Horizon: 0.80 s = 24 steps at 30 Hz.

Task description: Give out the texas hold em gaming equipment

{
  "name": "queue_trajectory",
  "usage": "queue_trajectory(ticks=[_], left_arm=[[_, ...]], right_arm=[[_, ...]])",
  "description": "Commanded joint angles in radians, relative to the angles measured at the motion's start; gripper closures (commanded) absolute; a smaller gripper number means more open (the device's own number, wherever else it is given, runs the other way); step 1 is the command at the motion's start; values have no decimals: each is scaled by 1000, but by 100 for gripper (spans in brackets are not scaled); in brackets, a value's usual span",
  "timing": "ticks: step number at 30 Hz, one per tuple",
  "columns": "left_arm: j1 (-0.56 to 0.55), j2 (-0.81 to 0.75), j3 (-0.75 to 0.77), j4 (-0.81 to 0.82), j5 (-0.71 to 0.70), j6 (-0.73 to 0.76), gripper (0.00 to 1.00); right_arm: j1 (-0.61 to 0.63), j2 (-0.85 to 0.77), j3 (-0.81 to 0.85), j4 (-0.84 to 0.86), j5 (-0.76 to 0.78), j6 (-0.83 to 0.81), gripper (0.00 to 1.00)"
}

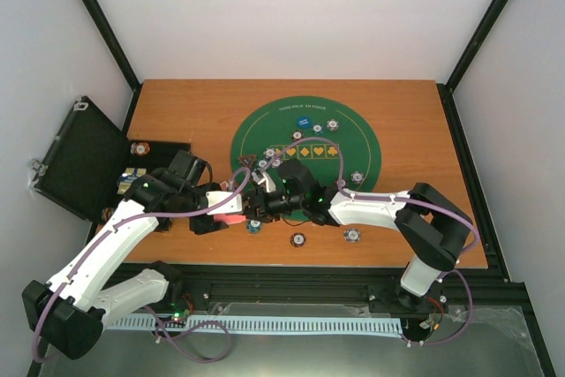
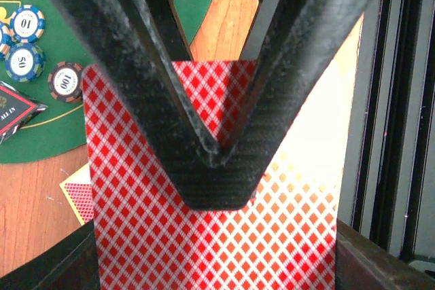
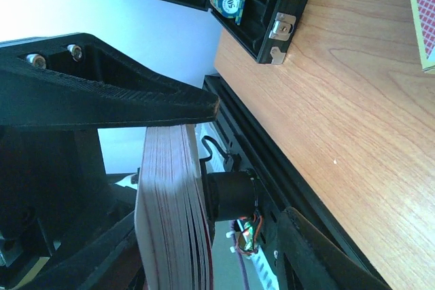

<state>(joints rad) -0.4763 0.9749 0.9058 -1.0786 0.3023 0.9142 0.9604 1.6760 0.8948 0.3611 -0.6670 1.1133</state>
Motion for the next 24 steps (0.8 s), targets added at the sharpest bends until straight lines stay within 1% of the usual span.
queue_trajectory(ticks=[1,4,8,11,13,15,18,24], left_arm=[[-10,-10,48,4,15,21,82],[-10,-9,43,10,0,27,83],[-10,-4,30,19,-22,28,84],[-10,-8,5,47,-37,27,89],[-10,-10,-8,65,-40,22,90],[-10,-4,-19,71,-39,15,90],[-9,9,-28,79,-48,12,89],[-10,15,-43,92,-73,15,90]], right_arm=[[-24,-24,-34,-107,30,-39,53],[-33,-41,-40,-112,32,-44,54],[-46,-74,-36,-139,38,-53,60],[-48,-97,-21,-168,45,-63,63],[-48,-111,-17,-174,48,-61,66],[-48,-121,-17,-174,54,-57,70],[-48,-136,-18,-175,58,-48,80],[-58,-165,-20,-167,55,-38,96]])
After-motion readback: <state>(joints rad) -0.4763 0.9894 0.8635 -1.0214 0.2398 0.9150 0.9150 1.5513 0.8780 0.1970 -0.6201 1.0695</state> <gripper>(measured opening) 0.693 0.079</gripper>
